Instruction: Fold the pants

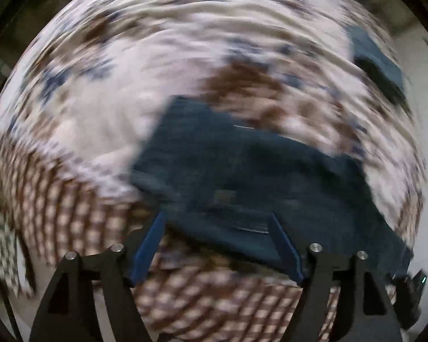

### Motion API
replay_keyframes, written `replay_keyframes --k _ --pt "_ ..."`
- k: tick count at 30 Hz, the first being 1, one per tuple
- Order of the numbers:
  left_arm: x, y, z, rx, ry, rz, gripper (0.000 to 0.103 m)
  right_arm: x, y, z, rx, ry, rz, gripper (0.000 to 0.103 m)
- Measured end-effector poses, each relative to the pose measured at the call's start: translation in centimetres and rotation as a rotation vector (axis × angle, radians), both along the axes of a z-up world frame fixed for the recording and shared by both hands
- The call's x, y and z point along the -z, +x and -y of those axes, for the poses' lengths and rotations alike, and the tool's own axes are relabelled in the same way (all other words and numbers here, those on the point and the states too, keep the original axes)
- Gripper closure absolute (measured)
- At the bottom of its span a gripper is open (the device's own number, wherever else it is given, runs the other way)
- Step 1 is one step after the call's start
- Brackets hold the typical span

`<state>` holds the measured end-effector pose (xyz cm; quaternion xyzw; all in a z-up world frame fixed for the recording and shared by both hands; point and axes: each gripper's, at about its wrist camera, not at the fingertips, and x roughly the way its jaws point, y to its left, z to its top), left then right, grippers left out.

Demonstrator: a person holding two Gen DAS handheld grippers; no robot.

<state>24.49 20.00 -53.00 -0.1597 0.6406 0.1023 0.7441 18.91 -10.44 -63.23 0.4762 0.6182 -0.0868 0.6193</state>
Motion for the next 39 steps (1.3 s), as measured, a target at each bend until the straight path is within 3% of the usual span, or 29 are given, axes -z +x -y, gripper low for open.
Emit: replay_keyframes --k 1,2,9,12,14,16,17,21,24,28,29,33,36,39 --pt "0.3 1.1 1.8 0.031 -0.008 -0.007 0.009 -0.3 -0.1 2.6 0.037 -0.037 0.009 0.014" --pt "0.6 1.8 4.3 0.068 -0.012 -0.012 0.007 -0.9 -0.5 5.7 0.076 -0.082 0.011 0.014" --pt "1.9 5.0 17.4 0.177 -0.015 0.033 0.007 -4.1 -2.6 27.7 0.270 -0.329 -0.001 0.014" --pt "2.7 5.9 21.9 0.197 -0.003 0.031 0.007 -2.7 -2.4 34.7 0.313 -0.348 -0.022 0.014" --pt "3.7 6.4 24.0 0.196 0.007 0.003 0.007 -0.4 -2.0 37.8 0.335 -0.281 -0.035 0.017" --pt "4.8 6.8 25.6 0.184 0.008 -0.030 0.007 2.4 -0.5 38.2 0.314 -0.228 -0.054 0.038" --pt "5.3 6.7 26.1 0.183 0.012 -0.047 0.007 3.3 0.1 38.2 0.276 -0.235 -0.071 0.080" --pt "6.6 6.2 27.8 0.203 0.038 -0.069 0.007 2.0 1.1 37.5 0.203 -0.363 -0.050 0.092" --pt "7.5 6.2 28.3 0.217 0.074 -0.085 0.007 2.2 -0.4 39.1 0.267 -0.358 -0.063 0.092" --pt "8.2 6.8 28.5 0.189 0.055 -0.089 0.007 3.4 -1.0 40.2 0.288 -0.284 -0.043 0.089" --pt "8.2 7.0 28.7 0.186 0.047 -0.083 0.007 3.3 -1.2 40.7 0.296 -0.251 -0.038 0.085" --pt "9.4 8.8 30.4 0.226 0.098 -0.053 0.007 2.0 -5.0 41.1 0.365 -0.133 0.009 0.038" --pt "11.5 10.4 31.0 0.257 0.184 -0.084 0.007 2.1 -5.9 39.6 0.336 -0.122 -0.010 0.036" --pt "12.1 11.7 29.8 0.205 0.140 -0.106 0.005 3.2 -5.9 37.4 0.291 -0.074 -0.002 0.036"
